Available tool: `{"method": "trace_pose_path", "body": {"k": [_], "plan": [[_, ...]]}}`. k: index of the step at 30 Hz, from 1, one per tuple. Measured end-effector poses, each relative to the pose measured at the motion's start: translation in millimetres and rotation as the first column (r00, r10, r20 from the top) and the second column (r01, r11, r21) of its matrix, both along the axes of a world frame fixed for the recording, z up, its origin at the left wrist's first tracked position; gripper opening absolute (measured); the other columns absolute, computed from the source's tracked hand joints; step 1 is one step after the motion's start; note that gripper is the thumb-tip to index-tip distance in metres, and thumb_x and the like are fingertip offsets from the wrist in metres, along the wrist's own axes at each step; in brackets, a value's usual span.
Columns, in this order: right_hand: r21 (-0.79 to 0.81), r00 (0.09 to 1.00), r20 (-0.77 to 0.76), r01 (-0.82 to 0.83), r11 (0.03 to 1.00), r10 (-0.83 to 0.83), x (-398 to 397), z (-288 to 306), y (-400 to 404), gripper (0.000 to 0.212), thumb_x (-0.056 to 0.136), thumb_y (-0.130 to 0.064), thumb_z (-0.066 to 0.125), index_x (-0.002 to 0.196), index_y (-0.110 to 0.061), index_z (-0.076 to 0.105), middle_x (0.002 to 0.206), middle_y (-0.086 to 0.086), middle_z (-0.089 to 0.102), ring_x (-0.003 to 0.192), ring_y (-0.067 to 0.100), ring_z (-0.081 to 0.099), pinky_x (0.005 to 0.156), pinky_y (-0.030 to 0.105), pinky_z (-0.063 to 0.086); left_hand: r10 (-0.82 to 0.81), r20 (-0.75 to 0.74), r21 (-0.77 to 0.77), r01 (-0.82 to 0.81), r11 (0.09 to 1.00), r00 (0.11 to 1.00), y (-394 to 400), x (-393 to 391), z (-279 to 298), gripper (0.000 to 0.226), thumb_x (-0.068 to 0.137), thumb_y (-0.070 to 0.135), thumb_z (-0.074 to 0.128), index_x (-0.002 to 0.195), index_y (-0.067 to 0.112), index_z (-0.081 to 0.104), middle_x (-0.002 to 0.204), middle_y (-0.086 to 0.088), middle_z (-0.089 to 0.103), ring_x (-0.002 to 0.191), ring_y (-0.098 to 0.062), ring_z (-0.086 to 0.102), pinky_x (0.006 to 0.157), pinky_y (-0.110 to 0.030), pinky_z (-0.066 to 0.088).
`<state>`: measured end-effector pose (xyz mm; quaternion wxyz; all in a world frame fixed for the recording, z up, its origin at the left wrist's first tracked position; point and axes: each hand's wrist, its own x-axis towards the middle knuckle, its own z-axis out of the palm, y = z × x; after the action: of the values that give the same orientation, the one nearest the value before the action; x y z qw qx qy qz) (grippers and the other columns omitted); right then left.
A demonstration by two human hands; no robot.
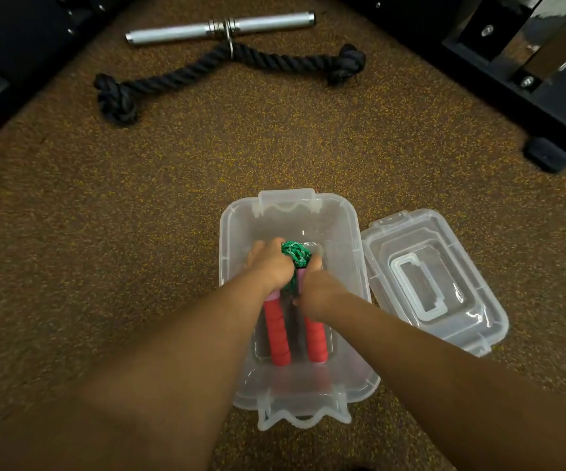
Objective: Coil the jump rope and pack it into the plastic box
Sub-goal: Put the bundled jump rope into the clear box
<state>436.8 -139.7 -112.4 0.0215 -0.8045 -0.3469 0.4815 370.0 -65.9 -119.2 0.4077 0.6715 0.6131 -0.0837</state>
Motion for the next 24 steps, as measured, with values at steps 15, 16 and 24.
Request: {"method": "trace_pose_path", "body": {"k": [15, 16, 24], "plan": [[-0.049, 0.999, 0.036, 0.033, 0.998, -0.032, -0.8, -4.4, 8.1, 0.069, 0.102, -0.025, 0.033, 0.148, -0.015, -0.017, 0.141, 0.025, 0.044, 0.127, 0.037, 0.047, 0.106, 0.047, 0.035, 0.188, 0.236, -0.048, -0.182, 0.982, 0.953, -66.5, -18.7, 3.2, 0.067, 0.096, 0.010, 0.039, 0.152, 0.008, 0.003, 0.162, -0.011, -0.005, 0.149, -0.024, -0.003, 0.120, -0.036, 0.001], [-0.053, 0.999, 0.047, 0.004, 0.999, -0.001, -0.7, -3.2, 6.7, 0.068, 0.102, -0.025, 0.032, 0.148, -0.014, -0.017, 0.143, 0.025, 0.043, 0.128, 0.037, 0.046, 0.107, 0.047, 0.035, 0.166, 0.223, -0.084, -0.151, 0.985, 0.960, -63.9, -18.8, 2.5, 0.065, 0.097, 0.010, 0.037, 0.152, 0.007, 0.003, 0.162, -0.011, -0.006, 0.149, -0.023, -0.006, 0.120, -0.035, -0.001], [0.007, 0.961, 0.146, -0.238, 0.971, 0.234, -1.4, 43.5, -3.3, 0.070, 0.095, -0.011, 0.044, 0.148, -0.003, -0.001, 0.130, 0.024, 0.054, 0.116, 0.039, 0.055, 0.091, 0.043, 0.045, 0.208, 0.307, -0.263, -0.128, 0.956, 0.928, -39.3, -25.8, 6.2, 0.086, 0.062, 0.037, 0.047, 0.145, 0.020, 0.034, 0.141, -0.015, 0.048, 0.123, -0.034, 0.051, 0.103, -0.048, 0.043]]}}
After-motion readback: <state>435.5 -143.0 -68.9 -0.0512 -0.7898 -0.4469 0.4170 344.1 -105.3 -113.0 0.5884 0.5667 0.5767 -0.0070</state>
